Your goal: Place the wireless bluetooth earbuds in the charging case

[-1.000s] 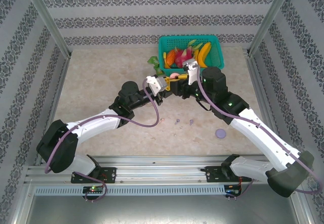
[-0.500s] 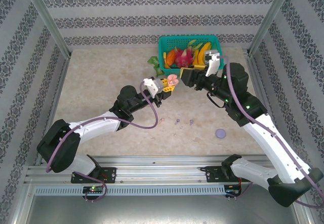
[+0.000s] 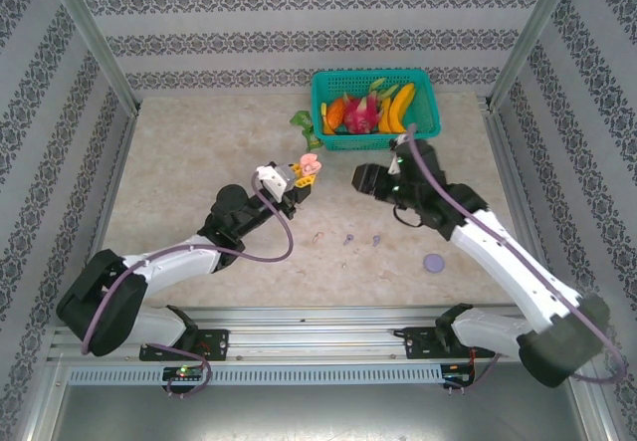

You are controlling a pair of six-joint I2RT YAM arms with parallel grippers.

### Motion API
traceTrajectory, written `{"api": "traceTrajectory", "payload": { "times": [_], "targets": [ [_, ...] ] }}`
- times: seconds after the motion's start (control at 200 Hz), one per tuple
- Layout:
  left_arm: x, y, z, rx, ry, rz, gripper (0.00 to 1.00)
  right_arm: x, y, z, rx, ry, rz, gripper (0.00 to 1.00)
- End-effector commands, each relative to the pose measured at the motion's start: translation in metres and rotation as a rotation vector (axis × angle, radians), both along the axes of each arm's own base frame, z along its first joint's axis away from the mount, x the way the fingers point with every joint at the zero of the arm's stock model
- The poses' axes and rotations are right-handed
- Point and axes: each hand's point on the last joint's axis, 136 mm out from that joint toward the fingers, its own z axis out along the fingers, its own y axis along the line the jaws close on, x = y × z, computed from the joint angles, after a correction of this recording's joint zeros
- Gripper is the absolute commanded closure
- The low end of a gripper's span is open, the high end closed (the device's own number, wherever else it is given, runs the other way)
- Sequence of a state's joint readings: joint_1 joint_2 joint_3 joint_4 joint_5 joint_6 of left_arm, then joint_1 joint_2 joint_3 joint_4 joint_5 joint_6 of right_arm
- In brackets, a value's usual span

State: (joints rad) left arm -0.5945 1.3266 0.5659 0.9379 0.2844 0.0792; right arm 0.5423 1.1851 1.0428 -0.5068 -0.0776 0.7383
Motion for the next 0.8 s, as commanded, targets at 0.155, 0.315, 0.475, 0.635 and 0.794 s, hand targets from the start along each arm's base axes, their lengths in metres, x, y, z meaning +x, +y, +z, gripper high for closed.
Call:
{"api": "traceTrajectory", "payload": {
  "times": [0.155, 0.315, 0.475, 0.635, 0.794],
  "targets": [
    [-0.002, 0.042, 0.025, -0.098, -0.068, 0.131, 1.00, -0.020, 0.042, -0.079, -0.090, 0.255, -0.105, 0.42],
    [-0.006, 0.056, 0.030, -0.107, -0.075, 0.165, 1.00, -0.025, 0.073, -0.115, -0.099, 0.366, -0.139, 0.44],
    [-0.010, 0.067, 0.030, -0.111, -0.076, 0.189, 1.00, -0.026, 0.092, -0.140, -0.120, 0.446, -0.190, 0.44],
    [-0.012, 0.073, 0.031, -0.119, -0.079, 0.198, 1.00, -0.024, 0.100, -0.160, -0.167, 0.488, -0.241, 0.46],
    [-0.013, 0.076, 0.032, -0.120, -0.080, 0.199, 1.00, -0.020, 0.100, -0.175, -0.242, 0.509, -0.272, 0.49]
  ]
}}
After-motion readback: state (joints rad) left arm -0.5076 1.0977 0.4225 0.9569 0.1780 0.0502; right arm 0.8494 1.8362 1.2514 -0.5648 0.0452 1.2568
